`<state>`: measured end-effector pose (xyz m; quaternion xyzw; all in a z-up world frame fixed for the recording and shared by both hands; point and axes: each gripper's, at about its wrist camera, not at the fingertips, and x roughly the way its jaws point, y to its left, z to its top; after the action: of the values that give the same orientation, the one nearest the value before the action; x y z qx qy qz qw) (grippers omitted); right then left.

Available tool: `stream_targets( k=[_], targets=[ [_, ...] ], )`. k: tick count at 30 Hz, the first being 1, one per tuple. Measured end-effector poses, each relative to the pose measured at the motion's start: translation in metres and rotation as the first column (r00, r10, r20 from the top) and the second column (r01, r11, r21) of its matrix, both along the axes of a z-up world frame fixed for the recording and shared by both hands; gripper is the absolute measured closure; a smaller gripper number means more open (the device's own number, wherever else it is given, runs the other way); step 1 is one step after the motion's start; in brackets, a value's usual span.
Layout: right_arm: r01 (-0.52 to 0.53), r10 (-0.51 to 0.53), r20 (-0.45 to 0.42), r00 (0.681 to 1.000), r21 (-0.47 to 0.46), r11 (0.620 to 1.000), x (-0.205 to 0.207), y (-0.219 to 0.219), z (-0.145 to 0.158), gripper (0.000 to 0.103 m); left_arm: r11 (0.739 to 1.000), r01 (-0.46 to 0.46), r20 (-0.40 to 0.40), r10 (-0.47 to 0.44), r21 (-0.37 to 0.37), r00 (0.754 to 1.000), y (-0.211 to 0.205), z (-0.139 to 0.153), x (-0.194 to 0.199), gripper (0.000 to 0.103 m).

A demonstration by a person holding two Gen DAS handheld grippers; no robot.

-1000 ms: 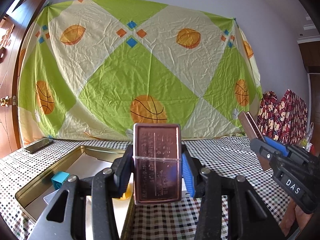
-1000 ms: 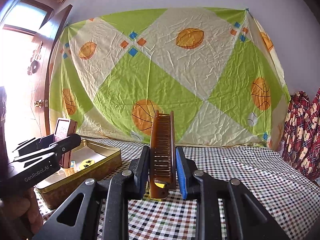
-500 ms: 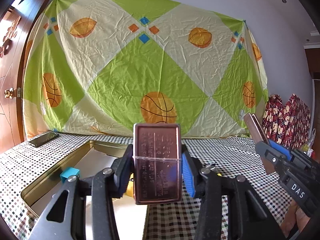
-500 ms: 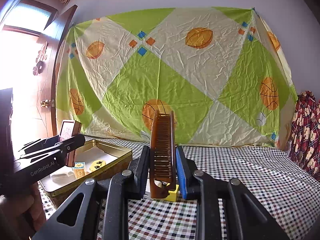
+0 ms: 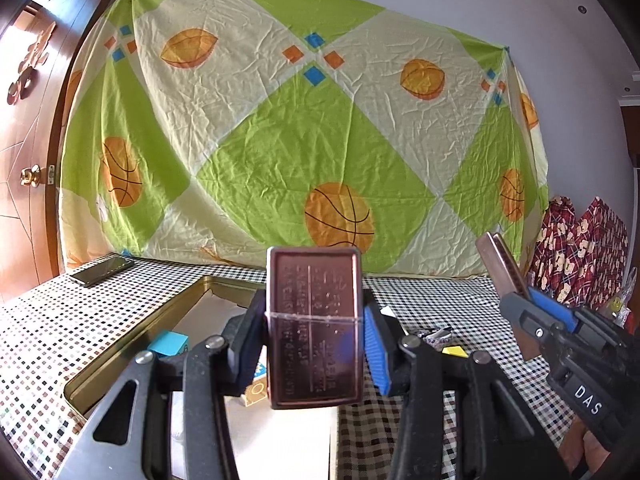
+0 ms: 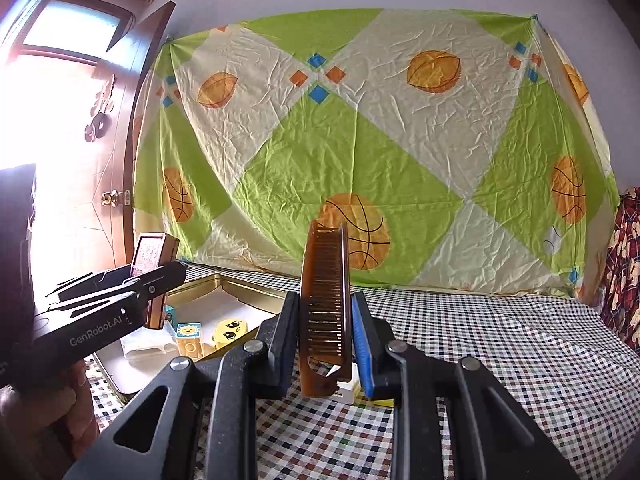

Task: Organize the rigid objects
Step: 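Carry the copper box and brown comb over the gold tin with both tools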

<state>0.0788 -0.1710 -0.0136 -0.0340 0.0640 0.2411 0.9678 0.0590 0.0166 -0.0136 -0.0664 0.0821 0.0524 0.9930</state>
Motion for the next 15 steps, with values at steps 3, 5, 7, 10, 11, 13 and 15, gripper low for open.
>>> stream_targets(
  k=[3,5,7,10,11,13,15],
  targets=[
    [-0.017,0.017,-0.005,1.000,-0.001,1.000,0.000,0.007,-0.001,0.076,1.000,-0.011,-0.002,0.011,-0.010,1.000,0.008,0.000,-0.001,0.059],
    [-0.027,0.027,-0.008,1.000,-0.007,1.000,0.000,0.013,0.000,0.076,1.000,-0.019,-0.002,0.019,-0.015,1.000,0.013,-0.001,-0.002,0.059],
    [-0.037,0.037,-0.007,0.999,-0.012,0.999,0.000,0.018,-0.001,0.076,0.999,-0.026,-0.004,0.026,-0.019,1.000,0.018,-0.001,-0.003,0.059],
    [-0.050,0.049,-0.009,0.999,-0.015,0.999,0.000,0.025,-0.001,0.076,0.999,-0.034,-0.010,0.034,-0.023,0.999,0.024,-0.003,-0.003,0.059],
    [-0.055,0.054,-0.011,0.998,-0.016,0.998,0.000,0.027,-0.001,0.076,0.999,-0.036,-0.010,0.036,-0.024,0.999,0.026,-0.003,-0.003,0.059],
    [-0.063,0.063,-0.014,0.998,-0.017,0.998,0.000,0.031,-0.001,0.076,0.999,-0.042,-0.012,0.041,-0.022,0.999,0.029,-0.003,-0.004,0.059],
    [-0.071,0.071,-0.015,0.997,-0.020,0.997,0.001,0.035,-0.001,0.076,0.999,-0.048,-0.011,0.047,-0.020,0.999,0.032,-0.004,-0.005,0.059]
  ],
)
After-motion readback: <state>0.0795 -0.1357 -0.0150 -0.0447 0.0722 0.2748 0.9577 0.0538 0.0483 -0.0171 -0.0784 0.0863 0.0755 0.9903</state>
